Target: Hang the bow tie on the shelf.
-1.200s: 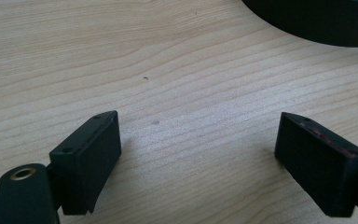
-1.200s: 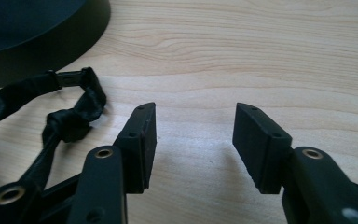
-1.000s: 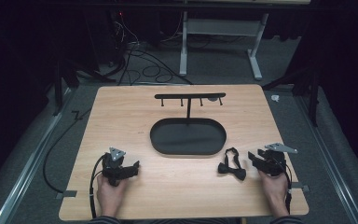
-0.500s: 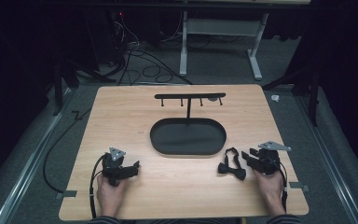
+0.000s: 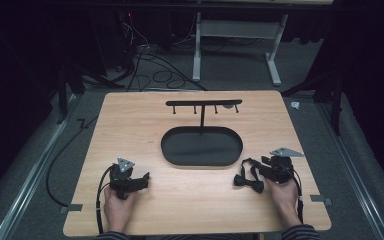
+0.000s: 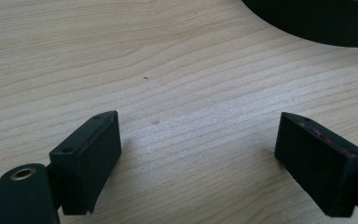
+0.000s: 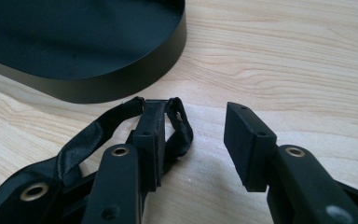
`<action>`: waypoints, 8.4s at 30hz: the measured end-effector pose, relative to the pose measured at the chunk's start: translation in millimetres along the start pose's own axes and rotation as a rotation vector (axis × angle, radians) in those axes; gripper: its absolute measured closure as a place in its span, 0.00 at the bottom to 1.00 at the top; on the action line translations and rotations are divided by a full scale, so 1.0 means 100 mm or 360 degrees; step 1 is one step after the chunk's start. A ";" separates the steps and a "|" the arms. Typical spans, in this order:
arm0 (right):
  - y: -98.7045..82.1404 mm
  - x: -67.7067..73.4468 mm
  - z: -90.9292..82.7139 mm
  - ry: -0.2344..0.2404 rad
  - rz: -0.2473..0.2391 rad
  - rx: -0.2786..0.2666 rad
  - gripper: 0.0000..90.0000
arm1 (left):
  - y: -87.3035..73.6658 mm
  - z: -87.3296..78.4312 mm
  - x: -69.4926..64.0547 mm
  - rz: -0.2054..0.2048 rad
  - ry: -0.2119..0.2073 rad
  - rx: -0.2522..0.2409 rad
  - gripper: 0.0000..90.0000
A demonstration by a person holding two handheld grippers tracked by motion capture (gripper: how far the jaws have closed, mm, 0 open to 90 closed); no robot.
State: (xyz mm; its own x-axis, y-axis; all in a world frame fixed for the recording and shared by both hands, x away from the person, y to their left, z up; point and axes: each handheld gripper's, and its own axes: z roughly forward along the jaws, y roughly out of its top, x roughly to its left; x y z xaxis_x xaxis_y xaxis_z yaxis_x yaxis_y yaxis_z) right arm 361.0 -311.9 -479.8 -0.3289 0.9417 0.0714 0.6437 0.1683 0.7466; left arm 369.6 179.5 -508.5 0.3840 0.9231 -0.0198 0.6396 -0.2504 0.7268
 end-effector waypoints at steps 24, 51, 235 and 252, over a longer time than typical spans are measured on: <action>0.00 0.02 0.19 0.0029 -0.0050 0.0122 0.94 | 0.00 0.00 0.00 0.0000 0.0000 0.0000 0.17; 0.02 0.04 -0.04 0.0065 -0.0075 0.0005 0.98 | 0.00 0.00 0.00 0.0000 0.0000 0.0000 0.17; 1.56 0.12 -0.22 0.0177 -0.0138 -0.0304 0.87 | 0.00 0.00 0.00 0.0000 -0.0004 -0.0002 0.17; 1.39 0.04 -0.41 0.0178 -0.0127 -0.0332 0.82 | 0.00 0.00 0.00 0.0001 -0.0002 -0.0003 0.16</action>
State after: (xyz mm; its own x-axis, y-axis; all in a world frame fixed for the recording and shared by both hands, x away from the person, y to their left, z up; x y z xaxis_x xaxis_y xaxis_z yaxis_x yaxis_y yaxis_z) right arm 421.4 -296.6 -348.5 -0.4550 0.8877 0.0707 0.4597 0.1662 0.8724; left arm 370.0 179.8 -508.6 0.3853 0.9226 -0.0204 0.6383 -0.2505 0.7279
